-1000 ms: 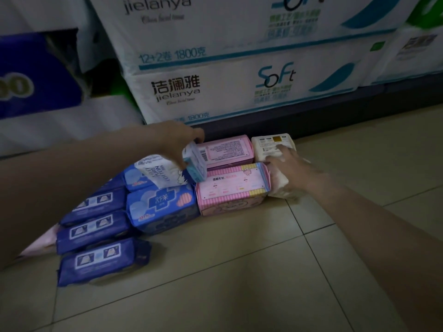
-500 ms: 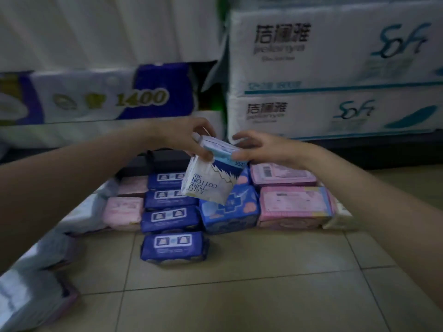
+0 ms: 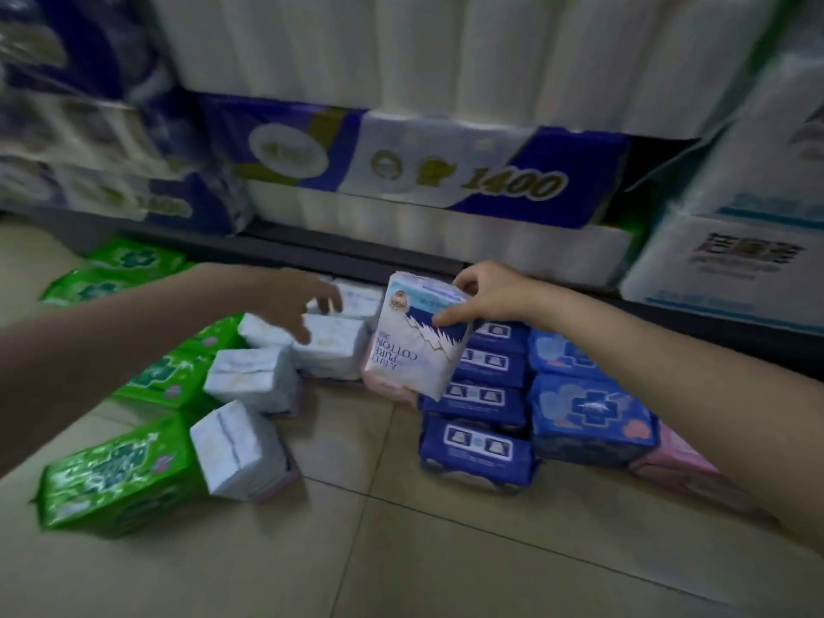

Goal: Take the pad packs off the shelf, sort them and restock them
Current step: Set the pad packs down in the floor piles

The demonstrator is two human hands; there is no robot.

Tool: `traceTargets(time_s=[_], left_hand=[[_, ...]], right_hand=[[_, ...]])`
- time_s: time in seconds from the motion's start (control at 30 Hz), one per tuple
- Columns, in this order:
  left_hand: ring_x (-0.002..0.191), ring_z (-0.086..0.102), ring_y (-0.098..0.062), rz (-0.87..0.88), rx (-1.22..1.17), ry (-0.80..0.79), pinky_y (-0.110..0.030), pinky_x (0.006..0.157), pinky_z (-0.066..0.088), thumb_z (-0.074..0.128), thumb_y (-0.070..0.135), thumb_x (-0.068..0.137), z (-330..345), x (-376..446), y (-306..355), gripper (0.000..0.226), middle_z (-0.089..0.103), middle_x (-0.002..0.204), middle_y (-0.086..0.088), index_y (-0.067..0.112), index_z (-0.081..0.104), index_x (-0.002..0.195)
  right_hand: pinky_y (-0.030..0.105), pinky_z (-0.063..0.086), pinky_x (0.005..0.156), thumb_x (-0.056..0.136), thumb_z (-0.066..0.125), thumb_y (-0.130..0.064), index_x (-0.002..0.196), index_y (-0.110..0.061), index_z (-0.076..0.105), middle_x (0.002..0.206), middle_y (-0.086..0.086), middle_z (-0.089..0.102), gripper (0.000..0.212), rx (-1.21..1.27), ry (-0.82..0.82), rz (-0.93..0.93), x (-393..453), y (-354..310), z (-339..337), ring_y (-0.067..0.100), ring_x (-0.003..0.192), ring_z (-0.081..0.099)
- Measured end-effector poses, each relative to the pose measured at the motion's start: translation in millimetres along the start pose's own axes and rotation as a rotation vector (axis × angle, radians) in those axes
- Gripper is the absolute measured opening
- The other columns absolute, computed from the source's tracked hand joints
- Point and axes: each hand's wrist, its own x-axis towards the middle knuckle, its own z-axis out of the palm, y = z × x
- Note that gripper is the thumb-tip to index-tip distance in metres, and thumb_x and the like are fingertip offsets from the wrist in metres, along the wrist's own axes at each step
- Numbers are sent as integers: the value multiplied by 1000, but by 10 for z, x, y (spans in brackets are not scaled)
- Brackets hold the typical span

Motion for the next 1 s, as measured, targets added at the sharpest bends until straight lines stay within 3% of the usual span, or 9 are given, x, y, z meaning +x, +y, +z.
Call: traceTargets(time_s=[0.17,0.3,0.4,0.47,0.63,0.73,0.8,0.9,1.0], left_hand=[[114,56,-21,-149,59,-81,-28,93,47,70,9,80,482,-81,-580,55,56,129,-5,17,51,131],[114,53,-17,-113,-33,-51,-27,94,44,73,18,78,710,-104,-948,54,52,132,-4,42,48,120],[119,50,-23,-200,26,-18,-37,99,44,70,16,81,945,-62,-1043,51,49,134,-5,23,53,129],[127,42,-24,-184,-36,-5,-39,104,38,68,14,83,1023,-43,-1071,58,39,141,-5,20,46,136],[123,46,-25,-178,-146,54,-41,102,40,73,17,80,1081,7,-1191,59,41,139,-6,22,48,134],[126,44,-19,-102,-415,40,-28,101,39,76,28,77,943,-38,-1179,73,41,141,2,25,38,140],[125,42,-15,-41,-532,51,-22,94,35,74,33,78,813,-56,-1105,77,39,140,7,26,32,142],[106,52,-9,19,-609,76,-20,85,40,80,34,71,718,-6,-996,63,52,120,13,30,48,125],[92,62,-5,54,-957,91,-15,72,52,76,20,76,710,-45,-1066,41,60,115,7,23,57,113]], right_hand=[[25,58,68,78,75,-21,108,3,61,100,13,67,41,124,-220,30,342,-323,538,19,80,67],[18,55,57,80,73,-16,109,10,59,94,12,63,42,186,-274,56,593,-446,832,14,74,63],[28,52,65,77,75,-31,103,1,59,95,10,61,44,-126,-239,-26,736,-486,1087,20,81,60],[28,39,65,78,73,-38,104,-4,55,99,8,57,46,-340,-204,-134,766,-530,1319,20,85,52],[26,28,54,80,70,-36,93,-10,48,91,6,52,36,-298,-134,-151,832,-554,1674,18,79,46],[28,32,58,80,70,-37,101,-10,55,92,3,54,37,-299,-150,-164,889,-593,1567,17,81,49],[28,39,66,77,74,-35,111,-15,55,93,3,56,44,-173,-145,-175,889,-668,1435,16,83,52],[29,46,72,73,78,-30,109,-17,52,89,7,63,46,185,-84,-146,861,-775,1274,16,80,59],[28,48,83,69,75,-30,121,-19,44,110,5,60,61,483,-157,-43,804,-728,1095,16,100,60]])
